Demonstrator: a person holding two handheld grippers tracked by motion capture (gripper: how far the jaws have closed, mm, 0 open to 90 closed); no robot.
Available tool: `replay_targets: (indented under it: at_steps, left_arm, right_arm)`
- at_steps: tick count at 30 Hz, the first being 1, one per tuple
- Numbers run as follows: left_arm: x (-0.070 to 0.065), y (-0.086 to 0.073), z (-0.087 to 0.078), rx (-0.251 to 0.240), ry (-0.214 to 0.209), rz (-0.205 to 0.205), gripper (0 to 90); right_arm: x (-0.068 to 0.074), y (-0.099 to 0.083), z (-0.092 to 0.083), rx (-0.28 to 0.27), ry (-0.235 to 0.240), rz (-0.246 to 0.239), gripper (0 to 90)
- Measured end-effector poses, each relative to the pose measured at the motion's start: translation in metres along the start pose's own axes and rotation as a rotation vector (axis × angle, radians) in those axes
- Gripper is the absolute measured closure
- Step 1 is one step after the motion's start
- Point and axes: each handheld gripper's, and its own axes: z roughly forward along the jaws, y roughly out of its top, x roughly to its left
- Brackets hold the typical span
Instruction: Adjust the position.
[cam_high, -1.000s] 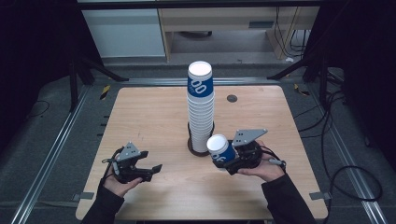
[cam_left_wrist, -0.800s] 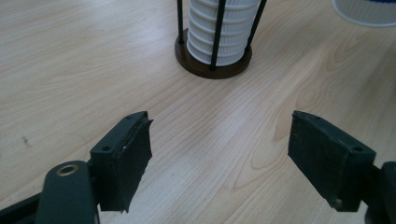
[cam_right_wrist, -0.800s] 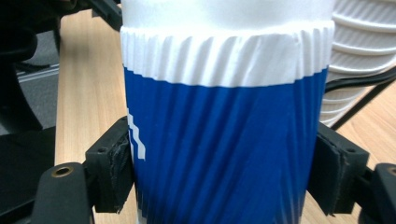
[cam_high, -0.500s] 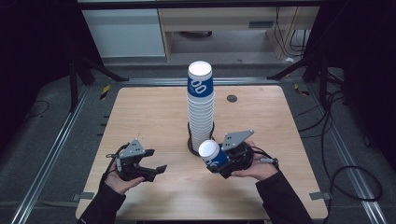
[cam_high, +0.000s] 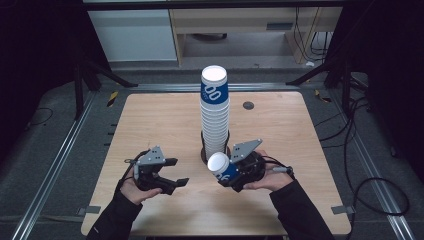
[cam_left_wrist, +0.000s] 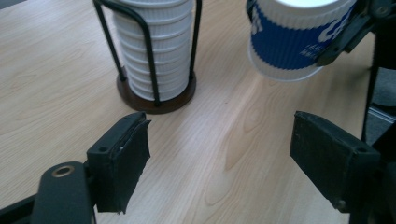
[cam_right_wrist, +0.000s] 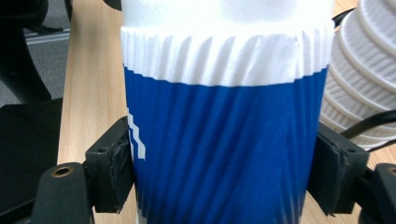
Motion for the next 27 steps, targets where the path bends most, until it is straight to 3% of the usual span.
replay_targets:
  at_steps: [10,27]
  left_arm:
    - [-0.005,0.007,0.005,0.005,-0.047,0.020,18.6]
    - [-0.012,0.016,0.017,0.021,-0.122,0.055,17.3]
  right_arm:
    - [0.003,0.001,0.012,0.052,0.024,-0.032,21.8]
    - [0.009,0.006,0.028,0.091,0.045,-0.069,21.8]
